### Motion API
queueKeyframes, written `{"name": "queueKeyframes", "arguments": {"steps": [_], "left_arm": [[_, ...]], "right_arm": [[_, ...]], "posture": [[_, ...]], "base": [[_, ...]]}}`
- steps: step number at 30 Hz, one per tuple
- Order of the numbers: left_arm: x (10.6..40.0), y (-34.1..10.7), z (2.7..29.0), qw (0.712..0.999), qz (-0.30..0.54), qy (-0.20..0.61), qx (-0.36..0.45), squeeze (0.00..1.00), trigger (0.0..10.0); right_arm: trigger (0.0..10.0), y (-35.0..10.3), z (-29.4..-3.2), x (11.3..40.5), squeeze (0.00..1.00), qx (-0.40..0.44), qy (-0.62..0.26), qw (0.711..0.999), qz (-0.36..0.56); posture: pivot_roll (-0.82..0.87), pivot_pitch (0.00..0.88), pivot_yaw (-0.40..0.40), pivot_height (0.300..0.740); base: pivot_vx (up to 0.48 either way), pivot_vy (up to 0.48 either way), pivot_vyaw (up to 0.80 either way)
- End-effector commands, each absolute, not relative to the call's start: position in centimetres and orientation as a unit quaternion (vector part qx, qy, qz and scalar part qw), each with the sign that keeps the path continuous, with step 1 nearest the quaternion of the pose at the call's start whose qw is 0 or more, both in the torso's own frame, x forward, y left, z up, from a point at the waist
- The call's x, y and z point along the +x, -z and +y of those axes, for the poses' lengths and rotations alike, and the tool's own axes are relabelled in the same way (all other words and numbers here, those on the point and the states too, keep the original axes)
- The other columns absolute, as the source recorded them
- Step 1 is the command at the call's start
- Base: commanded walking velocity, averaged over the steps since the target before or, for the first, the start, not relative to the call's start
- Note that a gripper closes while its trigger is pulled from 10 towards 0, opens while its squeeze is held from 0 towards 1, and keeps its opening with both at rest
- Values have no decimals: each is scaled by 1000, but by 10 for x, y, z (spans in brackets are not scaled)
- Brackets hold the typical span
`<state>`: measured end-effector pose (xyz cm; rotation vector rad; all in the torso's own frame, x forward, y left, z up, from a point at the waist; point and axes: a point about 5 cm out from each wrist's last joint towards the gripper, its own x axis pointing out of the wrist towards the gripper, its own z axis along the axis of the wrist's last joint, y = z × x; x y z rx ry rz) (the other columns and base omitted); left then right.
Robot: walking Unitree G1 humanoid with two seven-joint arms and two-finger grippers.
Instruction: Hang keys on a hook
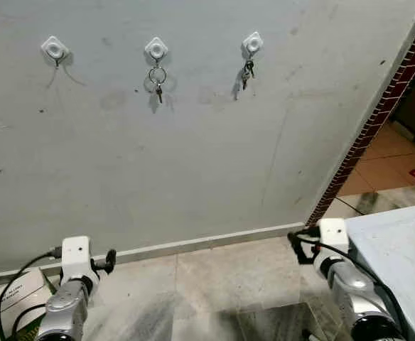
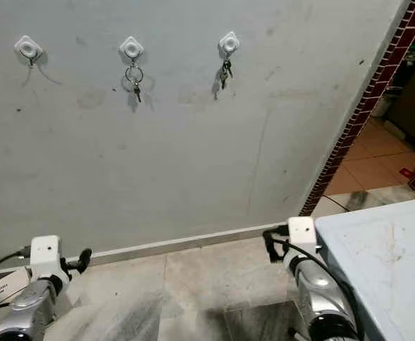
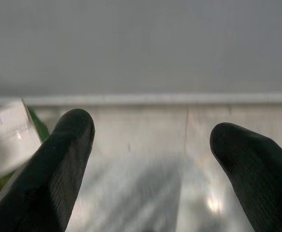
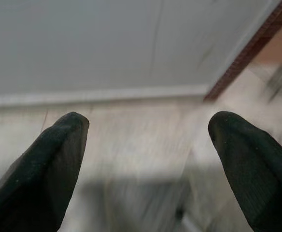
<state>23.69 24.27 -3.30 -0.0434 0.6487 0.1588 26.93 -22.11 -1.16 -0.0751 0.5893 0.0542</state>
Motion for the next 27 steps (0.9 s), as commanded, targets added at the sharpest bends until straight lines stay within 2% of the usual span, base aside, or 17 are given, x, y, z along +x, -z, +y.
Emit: {"name": "queueKeyframes", "arguments": {"steps": [1,4,7,14,20,27], "left_arm": [[233,41,234,936,345,-65,-18,0,10000],[223,53,224,922,385,-43,-14,0,10000],[220,56,221,915,402,-30,-10,0,10000],[210,66,215,894,447,-17,12,0,10000],[202,73,202,887,462,6,14,0,10000],[189,78,212,879,477,-22,13,0,10000]], "right_arm": [[10000,24,-220,260,0,-19,-26,945,325],[10000,34,-226,249,0,5,18,935,355],[10000,40,-226,243,0,14,25,927,373],[10000,69,-218,204,0,-5,35,886,462],[10000,74,-205,200,0,-8,20,880,475],[10000,78,-201,193,0,-50,-17,871,488]], "posture": [[36,0,-60,740],[40,0,-64,740],[28,0,-59,740],[16,0,-45,740],[8,0,-33,740],[13,0,-42,740]], "base": [[0,0,0],[0,0,0],[0,0,0],[0,0,0],[0,0,0],[0,0,0]]}}
